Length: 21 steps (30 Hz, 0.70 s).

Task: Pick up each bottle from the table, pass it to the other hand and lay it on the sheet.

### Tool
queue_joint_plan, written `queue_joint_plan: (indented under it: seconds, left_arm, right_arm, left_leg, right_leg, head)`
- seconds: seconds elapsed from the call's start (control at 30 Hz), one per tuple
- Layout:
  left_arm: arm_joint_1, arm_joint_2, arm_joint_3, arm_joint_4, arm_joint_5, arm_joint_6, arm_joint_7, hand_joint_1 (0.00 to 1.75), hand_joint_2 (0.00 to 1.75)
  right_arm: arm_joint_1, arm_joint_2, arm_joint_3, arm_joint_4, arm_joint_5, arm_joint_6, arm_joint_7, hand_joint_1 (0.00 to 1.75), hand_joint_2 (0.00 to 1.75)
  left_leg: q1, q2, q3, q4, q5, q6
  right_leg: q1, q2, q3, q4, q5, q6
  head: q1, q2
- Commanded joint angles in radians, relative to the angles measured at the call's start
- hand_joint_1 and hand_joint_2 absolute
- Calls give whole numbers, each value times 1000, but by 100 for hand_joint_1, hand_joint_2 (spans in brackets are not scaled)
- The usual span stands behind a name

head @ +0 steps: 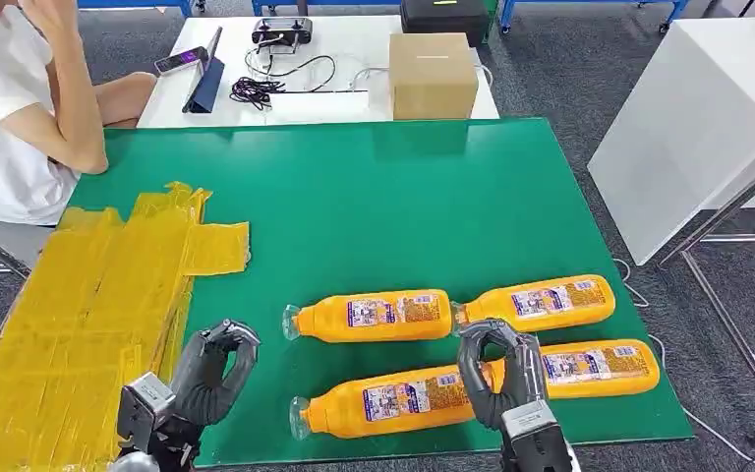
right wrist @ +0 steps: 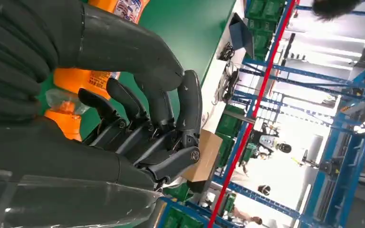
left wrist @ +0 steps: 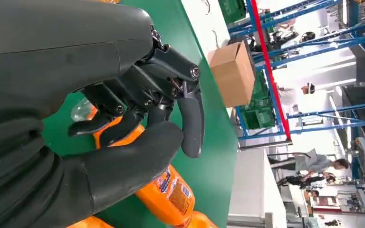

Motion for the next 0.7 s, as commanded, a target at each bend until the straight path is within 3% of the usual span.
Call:
queue_joint_plan:
  seconds: [0.03, 0.2, 0.23, 0.27, 0.3, 0.53, 0.7]
  left_arm:
    - [-97, -83, -21, -8, -95, 276, -124, 175, 175]
    - [-120, -56, -59, -7, -75, 307, -97, 175, 175]
    - [-120, -53, -58, -4, -73, 309, -97, 175, 175]
    - [-120, -52, -58, -3, -71, 311, -97, 110, 175]
    - [-122, -52, -52, 5, -62, 318, -95, 0, 175]
    - [-141, -54, -47, 21, -37, 337, -105, 0, 175]
    - [-152, -51, -49, 27, -36, 340, -104, 0, 175]
  right_arm:
    - [-141, 111, 56, 28, -13, -138, -73, 175, 175]
    - [-179, 76, 103, 34, 1, -204, -35, 175, 175]
    - [-180, 70, 99, 36, 7, -216, -34, 166, 175]
    - [-181, 68, 99, 37, 10, -221, -34, 44, 175]
    - [-184, 59, 89, 48, 45, -249, -20, 0, 175]
    - [-265, -15, 108, 162, 170, -214, 96, 0, 175]
    - [-296, -1, 108, 182, 163, -204, 108, 0, 175]
  left_leg:
    - [1, 1, 3, -1, -1, -1]
    - [1, 3, 0, 2, -1, -2]
    - [1, 2, 1, 0, 0, -1]
    - [1, 2, 3, -1, 0, -1]
    - [1, 1, 5, -1, 0, -1]
    - [1, 2, 7, -2, 0, -1]
    - [1, 2, 7, -1, 0, -1]
  right_leg:
    - [1, 0, 4, -2, -1, 0]
    - [1, 2, 0, 2, 0, 0]
    - [1, 2, 0, 0, 1, 0]
    - [1, 1, 2, -1, 1, 0]
    - [1, 0, 4, -2, 1, 0]
    - [1, 1, 7, -3, 1, 0]
    - [2, 1, 7, -3, 0, 0]
  head:
    - [0, 0]
    - [0, 0]
    - [0, 0]
    - [0, 0]
    - [0, 0]
    - [0, 0]
    - [0, 0]
